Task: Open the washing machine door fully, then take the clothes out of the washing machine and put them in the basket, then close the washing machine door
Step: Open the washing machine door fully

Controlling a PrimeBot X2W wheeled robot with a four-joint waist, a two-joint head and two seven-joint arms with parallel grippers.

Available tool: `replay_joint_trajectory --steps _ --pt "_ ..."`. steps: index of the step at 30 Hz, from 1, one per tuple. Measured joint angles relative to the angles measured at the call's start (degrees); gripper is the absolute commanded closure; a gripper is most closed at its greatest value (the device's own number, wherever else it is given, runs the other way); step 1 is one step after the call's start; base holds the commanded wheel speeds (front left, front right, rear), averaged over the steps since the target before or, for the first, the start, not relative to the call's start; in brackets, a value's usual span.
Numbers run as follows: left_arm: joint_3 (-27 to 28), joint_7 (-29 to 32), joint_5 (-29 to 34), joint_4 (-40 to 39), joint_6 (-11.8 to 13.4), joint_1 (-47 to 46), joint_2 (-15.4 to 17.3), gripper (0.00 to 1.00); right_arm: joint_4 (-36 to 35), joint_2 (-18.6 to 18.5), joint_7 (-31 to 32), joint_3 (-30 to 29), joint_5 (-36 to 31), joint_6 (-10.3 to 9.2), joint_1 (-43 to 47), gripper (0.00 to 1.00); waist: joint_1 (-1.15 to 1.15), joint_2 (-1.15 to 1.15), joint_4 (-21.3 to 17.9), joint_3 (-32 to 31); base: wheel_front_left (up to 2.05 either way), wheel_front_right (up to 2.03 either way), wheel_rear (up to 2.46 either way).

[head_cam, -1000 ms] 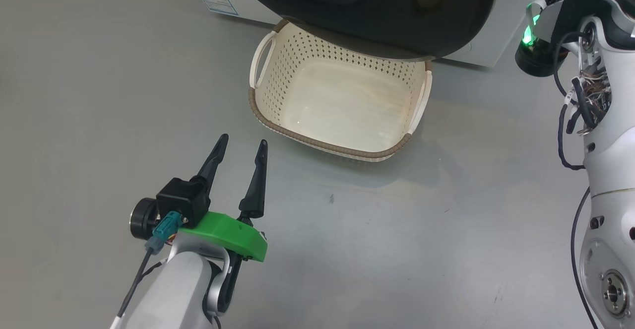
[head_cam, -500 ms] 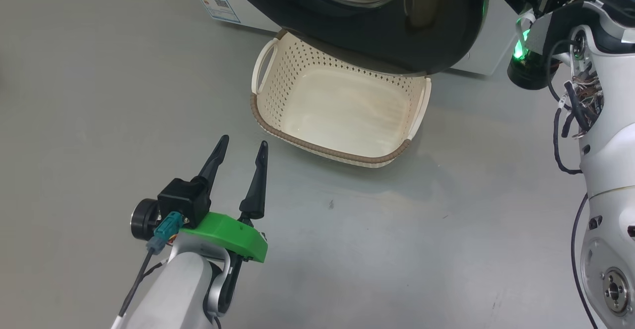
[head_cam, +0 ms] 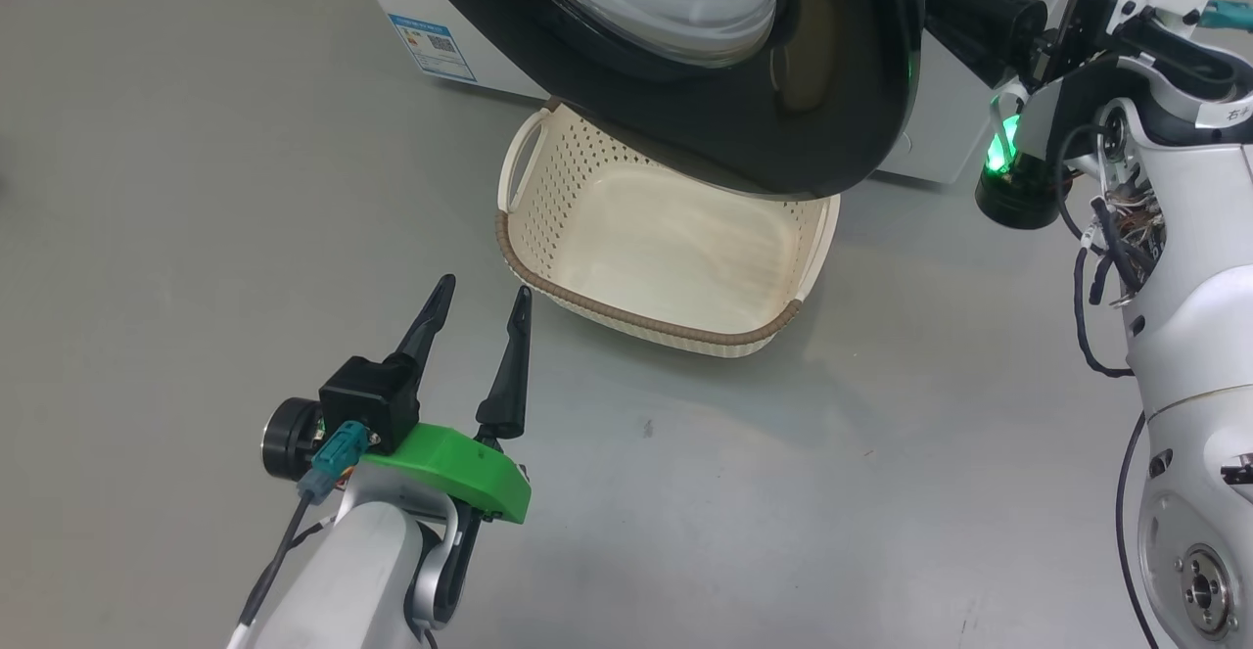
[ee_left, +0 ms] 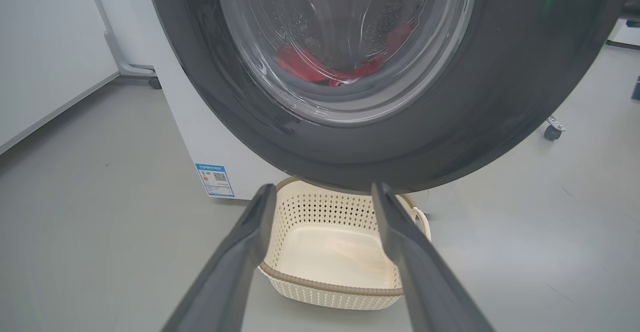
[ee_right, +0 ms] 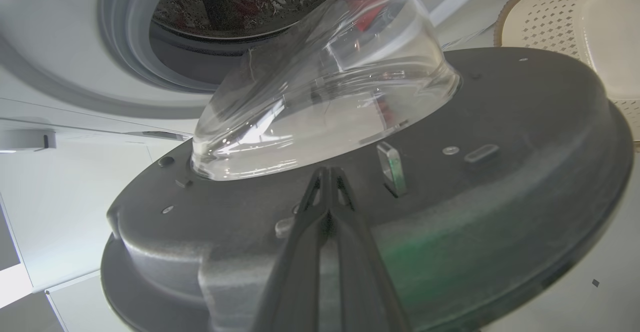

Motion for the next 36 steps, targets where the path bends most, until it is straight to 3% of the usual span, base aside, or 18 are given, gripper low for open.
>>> replay_joint_trajectory --steps 18,36 --pt "0.11 0.0 0.16 0.82 0.09 1.12 0.02 0.0 2.31 0.48 3.77 1.37 1.57 0.0 3.86 1.0 0.0 0.0 0.71 -3.59 0.0 0.0 0.0" --pt "-0.21 0.0 0.16 0.88 0.18 2.13 0.03 0.0 1.97 0.93 8.87 6.99 4.85 0.0 7.29 1.0 0.0 0.0 0.67 -5.8 0.0 0.0 0.0"
